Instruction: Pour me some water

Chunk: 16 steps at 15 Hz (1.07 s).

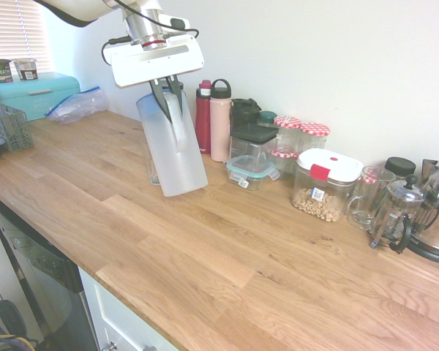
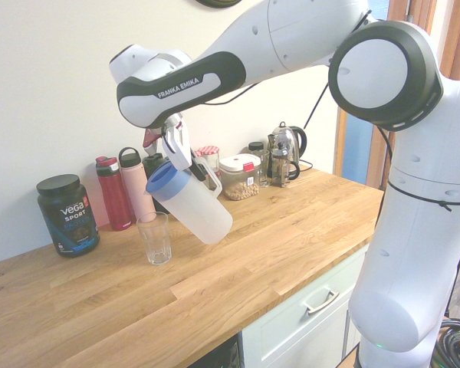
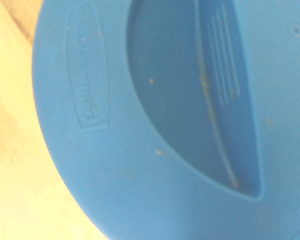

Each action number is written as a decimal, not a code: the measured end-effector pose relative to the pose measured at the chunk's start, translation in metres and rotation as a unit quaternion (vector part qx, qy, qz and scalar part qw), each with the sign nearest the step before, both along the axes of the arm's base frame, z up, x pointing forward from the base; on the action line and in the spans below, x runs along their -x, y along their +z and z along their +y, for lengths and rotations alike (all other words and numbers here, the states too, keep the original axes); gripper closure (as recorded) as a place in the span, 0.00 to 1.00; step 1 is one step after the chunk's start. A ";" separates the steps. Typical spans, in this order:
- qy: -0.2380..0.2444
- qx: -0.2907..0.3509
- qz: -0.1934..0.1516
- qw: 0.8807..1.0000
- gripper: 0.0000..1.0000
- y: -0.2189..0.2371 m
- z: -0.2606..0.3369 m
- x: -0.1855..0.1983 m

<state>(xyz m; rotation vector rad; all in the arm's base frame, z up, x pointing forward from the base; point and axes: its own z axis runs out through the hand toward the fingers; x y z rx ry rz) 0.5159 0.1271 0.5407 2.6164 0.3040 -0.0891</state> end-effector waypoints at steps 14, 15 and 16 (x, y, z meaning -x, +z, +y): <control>0.028 0.089 0.023 0.995 1.00 -0.036 0.013 -0.010; 0.027 0.090 0.022 0.995 1.00 -0.037 0.013 -0.010; 0.026 0.091 0.022 0.995 1.00 -0.037 0.013 -0.010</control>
